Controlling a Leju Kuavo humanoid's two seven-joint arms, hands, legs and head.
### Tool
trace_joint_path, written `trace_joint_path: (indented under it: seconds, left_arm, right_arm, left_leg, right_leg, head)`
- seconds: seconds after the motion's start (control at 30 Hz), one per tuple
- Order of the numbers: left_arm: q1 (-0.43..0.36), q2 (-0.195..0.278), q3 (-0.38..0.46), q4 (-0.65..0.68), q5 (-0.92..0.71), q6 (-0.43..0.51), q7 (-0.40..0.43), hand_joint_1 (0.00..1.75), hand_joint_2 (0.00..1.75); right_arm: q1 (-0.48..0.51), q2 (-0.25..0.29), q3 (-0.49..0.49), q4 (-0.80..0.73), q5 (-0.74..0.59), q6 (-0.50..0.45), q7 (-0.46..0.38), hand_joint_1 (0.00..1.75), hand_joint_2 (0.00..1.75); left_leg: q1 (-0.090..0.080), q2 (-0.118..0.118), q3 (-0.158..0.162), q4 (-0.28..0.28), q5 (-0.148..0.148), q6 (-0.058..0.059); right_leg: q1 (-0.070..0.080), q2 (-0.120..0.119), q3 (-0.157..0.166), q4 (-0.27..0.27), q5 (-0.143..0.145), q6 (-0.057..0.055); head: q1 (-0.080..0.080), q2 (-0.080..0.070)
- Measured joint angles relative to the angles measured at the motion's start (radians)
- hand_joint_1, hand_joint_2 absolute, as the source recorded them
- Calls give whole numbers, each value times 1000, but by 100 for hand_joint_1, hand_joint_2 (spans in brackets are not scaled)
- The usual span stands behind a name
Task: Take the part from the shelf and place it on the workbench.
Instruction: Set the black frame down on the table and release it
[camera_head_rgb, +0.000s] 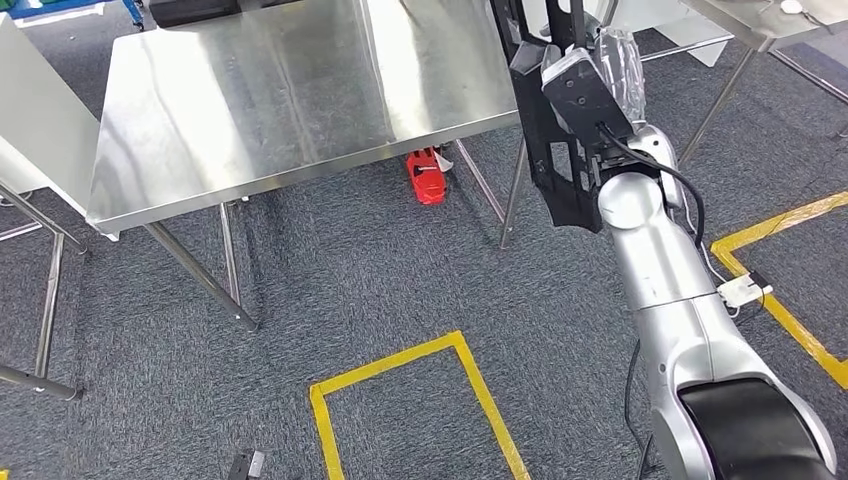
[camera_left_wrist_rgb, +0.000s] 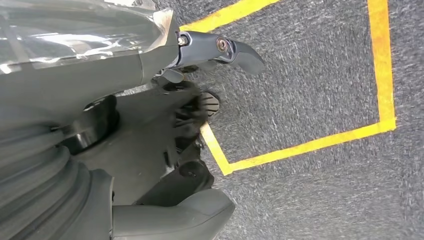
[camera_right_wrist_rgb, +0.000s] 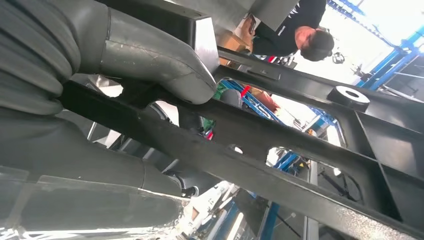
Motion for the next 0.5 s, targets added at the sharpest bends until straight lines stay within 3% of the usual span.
trace_joint_path:
  seconds: [0.03,0.07,0.1,0.17,0.23,0.3,0.4,0.5]
  left_arm:
    - [1,0,0,0,0,0,0,0,175]
    - [2,0,0,0,0,0,0,0,175]
    - [2,0,0,0,0,0,0,0,175]
    - [2,2,0,0,0,-1,0,0,175]
    - [1,5,0,0,1,-1,0,0,175]
    - [1,6,0,-1,2,-1,0,0,175]
    - [1,4,0,-1,2,-1,0,0,175]
    - [-2,3,1,-1,3,-1,0,0,175]
  right_arm:
    - [0,0,0,2,-2,-1,-1,175,175]
    - [1,0,0,4,-5,-3,-1,175,175]
    - [1,-1,0,4,-7,-5,-1,175,175]
    - [-2,-1,1,5,-11,-9,1,175,175]
    - [-8,-2,1,5,-12,-12,3,175,175]
    - [-12,-3,1,6,-13,-13,7,175,175]
    - [-17,-6,1,6,-13,-14,10,175,175]
    - [-23,-11,2,8,-11,-14,15,175,175]
  left_leg:
    - [1,0,-39,51,-5,0]
    - [1,0,-61,63,11,2]
    - [0,0,-61,36,48,8]
    - [-6,-1,-14,-98,142,32]
    - [-17,1,36,-203,183,61]
    - [-25,4,61,-241,174,79]
    - [-22,4,103,-279,174,90]
    - [-20,0,123,-287,168,92]
  right_leg:
    - [1,1,5,0,-5,-2]
    - [3,2,12,0,-11,-2]
    - [5,4,21,0,-18,-2]
    - [8,5,44,-3,-32,-1]
    - [11,7,60,-10,-43,4]
    - [15,7,69,-12,-39,19]
    - [20,4,58,20,-49,32]
    - [16,3,-41,185,-98,36]
  head:
    - [0,0]
    - [0,0]
    - [0,0]
    - [0,0]
    - [2,0]
    - [0,0]
    - [-1,0]
    - [2,0]
